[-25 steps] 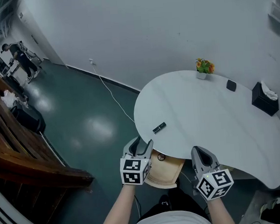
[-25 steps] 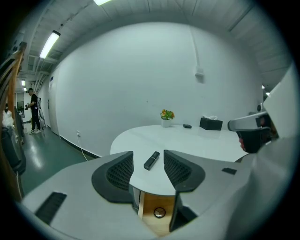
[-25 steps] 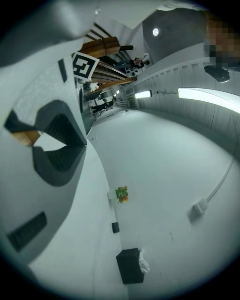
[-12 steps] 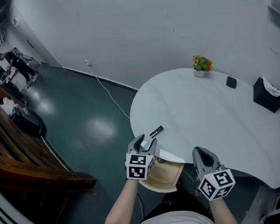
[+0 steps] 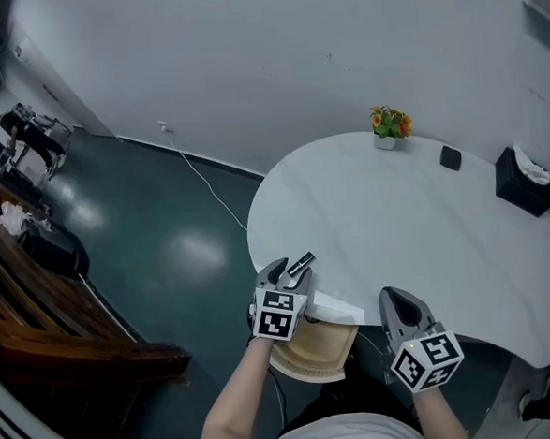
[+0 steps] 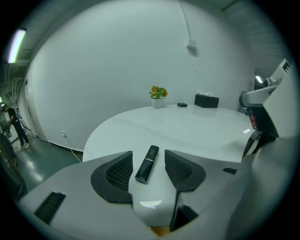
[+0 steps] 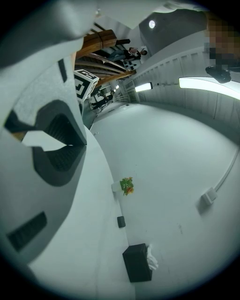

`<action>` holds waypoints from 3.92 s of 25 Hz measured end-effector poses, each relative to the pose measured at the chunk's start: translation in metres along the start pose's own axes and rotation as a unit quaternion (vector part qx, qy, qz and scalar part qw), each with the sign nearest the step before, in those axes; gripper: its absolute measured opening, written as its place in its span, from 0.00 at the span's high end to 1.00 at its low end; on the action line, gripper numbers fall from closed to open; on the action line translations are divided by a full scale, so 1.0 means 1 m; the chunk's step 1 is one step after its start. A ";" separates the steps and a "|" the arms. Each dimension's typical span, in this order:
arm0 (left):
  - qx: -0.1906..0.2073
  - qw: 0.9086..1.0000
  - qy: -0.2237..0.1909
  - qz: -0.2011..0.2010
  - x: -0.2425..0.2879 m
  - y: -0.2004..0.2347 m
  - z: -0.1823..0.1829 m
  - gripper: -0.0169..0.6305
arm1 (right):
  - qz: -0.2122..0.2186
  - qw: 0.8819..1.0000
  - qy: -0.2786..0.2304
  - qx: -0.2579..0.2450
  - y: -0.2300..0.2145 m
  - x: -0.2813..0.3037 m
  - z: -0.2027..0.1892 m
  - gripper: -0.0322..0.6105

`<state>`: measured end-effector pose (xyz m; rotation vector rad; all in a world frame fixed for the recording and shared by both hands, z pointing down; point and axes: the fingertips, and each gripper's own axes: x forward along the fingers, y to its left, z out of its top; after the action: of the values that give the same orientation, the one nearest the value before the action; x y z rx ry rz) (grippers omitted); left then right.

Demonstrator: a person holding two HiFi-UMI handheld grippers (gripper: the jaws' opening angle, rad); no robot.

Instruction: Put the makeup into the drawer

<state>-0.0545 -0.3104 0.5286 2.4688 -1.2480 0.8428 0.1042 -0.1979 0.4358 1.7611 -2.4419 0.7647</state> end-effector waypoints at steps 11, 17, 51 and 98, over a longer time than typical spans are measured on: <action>0.040 0.997 0.057 -0.033 0.028 -0.002 -0.009 0.64 | -0.002 1.000 0.006 0.007 -0.006 0.008 0.001 0.95; 0.036 0.996 0.075 -0.034 0.033 -0.001 -0.017 0.71 | -0.002 1.000 0.007 0.010 -0.008 0.011 0.001 0.95; 0.016 1.000 0.006 -0.001 -0.069 -0.004 -0.026 0.82 | 0.062 0.998 0.019 -0.006 0.057 0.001 -0.019 0.95; 0.036 0.998 0.046 -0.028 -0.168 -0.059 -0.138 0.82 | 0.044 0.999 0.018 -0.004 0.118 -0.094 -0.087 0.95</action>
<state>-0.1387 -0.1013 0.5413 2.4770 -1.1306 0.9897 0.0102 -0.0519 0.4398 1.6310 -2.5105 0.7859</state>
